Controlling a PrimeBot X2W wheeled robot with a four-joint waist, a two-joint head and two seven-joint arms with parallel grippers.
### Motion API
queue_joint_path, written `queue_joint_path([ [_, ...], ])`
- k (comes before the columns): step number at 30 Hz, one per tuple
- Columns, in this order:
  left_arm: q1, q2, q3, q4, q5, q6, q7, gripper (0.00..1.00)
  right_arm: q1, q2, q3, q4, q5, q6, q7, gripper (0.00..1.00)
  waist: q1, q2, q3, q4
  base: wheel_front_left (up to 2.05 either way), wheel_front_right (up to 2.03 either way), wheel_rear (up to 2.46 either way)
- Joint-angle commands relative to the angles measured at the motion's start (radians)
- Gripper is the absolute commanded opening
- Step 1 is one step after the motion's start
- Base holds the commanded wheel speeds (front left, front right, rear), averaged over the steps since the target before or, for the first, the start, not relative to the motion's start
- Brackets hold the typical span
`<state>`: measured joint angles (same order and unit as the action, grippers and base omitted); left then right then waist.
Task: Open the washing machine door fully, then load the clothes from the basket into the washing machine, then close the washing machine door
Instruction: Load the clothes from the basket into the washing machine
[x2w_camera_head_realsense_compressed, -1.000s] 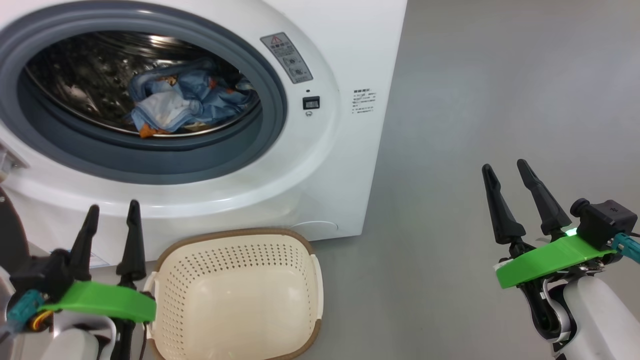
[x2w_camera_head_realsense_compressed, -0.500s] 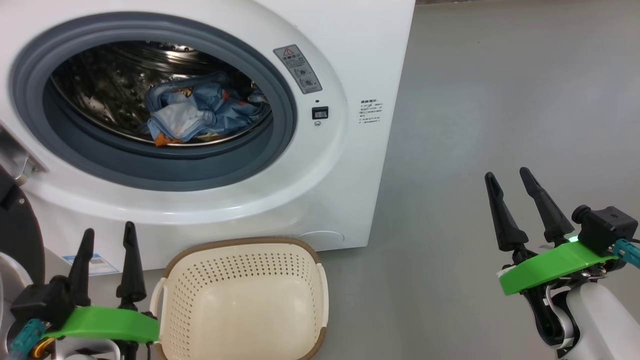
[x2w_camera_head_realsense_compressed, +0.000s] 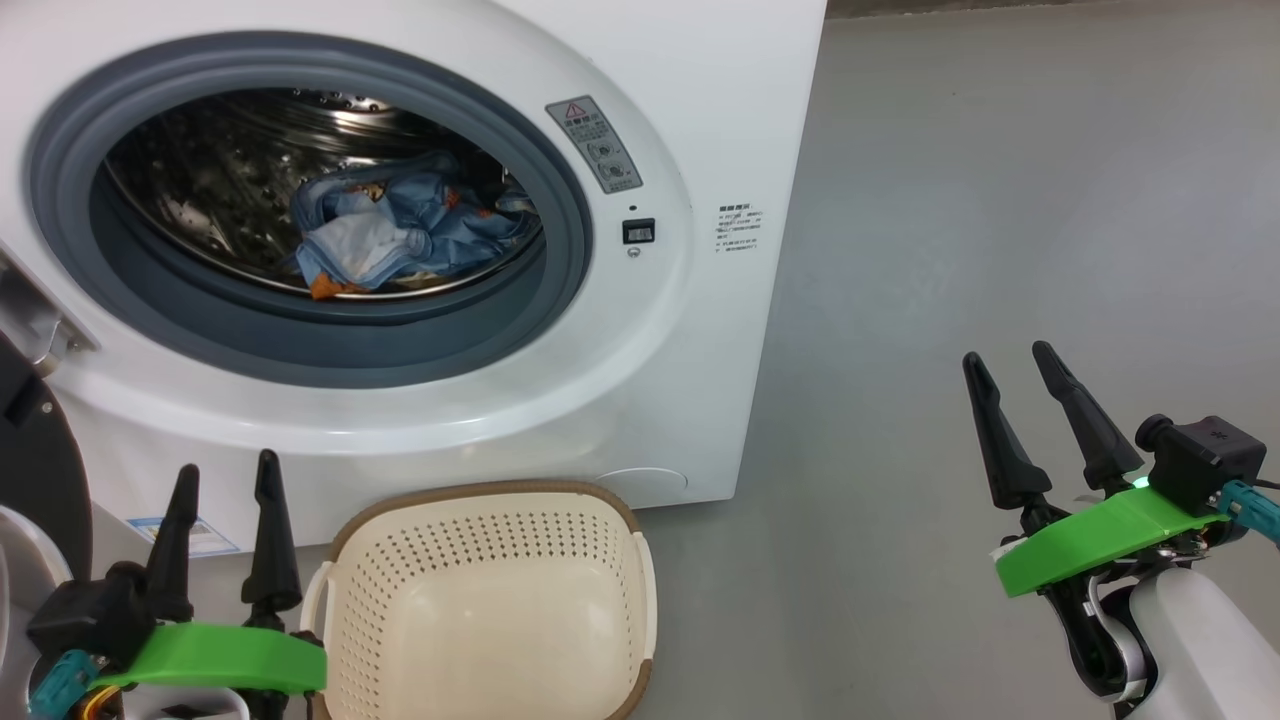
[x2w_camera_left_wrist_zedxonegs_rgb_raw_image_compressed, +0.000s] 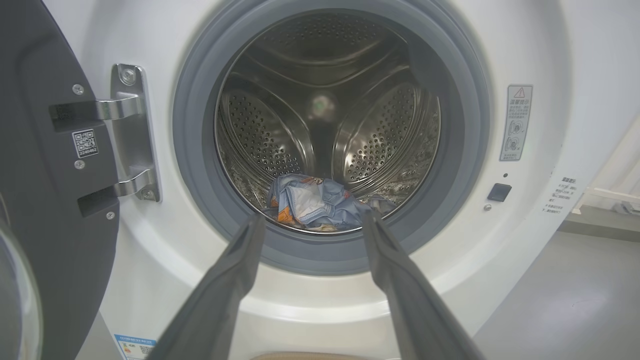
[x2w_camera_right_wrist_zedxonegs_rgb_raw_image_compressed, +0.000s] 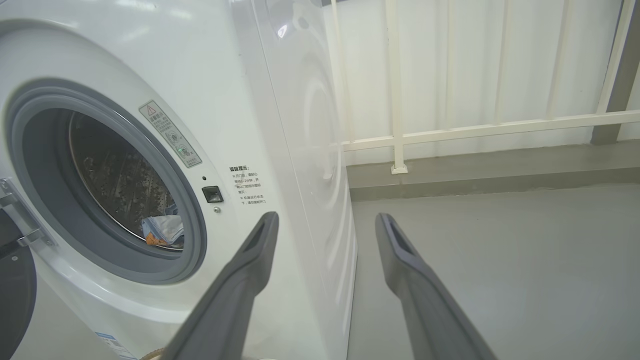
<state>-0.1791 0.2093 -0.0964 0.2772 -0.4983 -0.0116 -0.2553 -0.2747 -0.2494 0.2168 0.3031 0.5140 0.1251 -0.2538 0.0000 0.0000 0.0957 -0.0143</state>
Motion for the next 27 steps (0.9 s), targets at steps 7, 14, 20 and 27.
queue_joint_path([
  [7,-0.014,0.019,0.05,-0.007,0.026,-0.019,-0.006,1.0,0.002,-0.015,0.021,-0.015,0.016,0.006,-0.008,1.0,0.0,0.0,-0.008,0.0,0.0,0.0,0.0],
  [14,-0.013,0.016,0.055,-0.001,0.049,-0.022,-0.006,1.0,0.003,-0.018,0.027,-0.012,0.019,0.006,-0.008,1.0,0.0,0.0,-0.014,-0.002,0.0,0.0,0.0],
  [20,-0.011,0.015,0.061,0.0,0.063,-0.023,-0.006,1.0,0.005,-0.018,0.029,-0.011,0.02,0.006,-0.008,1.0,0.0,0.0,-0.016,-0.003,0.0,0.0,0.0],
  [27,-0.013,0.01,0.068,-0.001,0.075,-0.028,-0.006,1.0,0.005,-0.019,0.029,-0.013,0.021,0.006,-0.008,1.0,0.0,0.0,-0.012,-0.002,0.0,0.0,0.0],
])
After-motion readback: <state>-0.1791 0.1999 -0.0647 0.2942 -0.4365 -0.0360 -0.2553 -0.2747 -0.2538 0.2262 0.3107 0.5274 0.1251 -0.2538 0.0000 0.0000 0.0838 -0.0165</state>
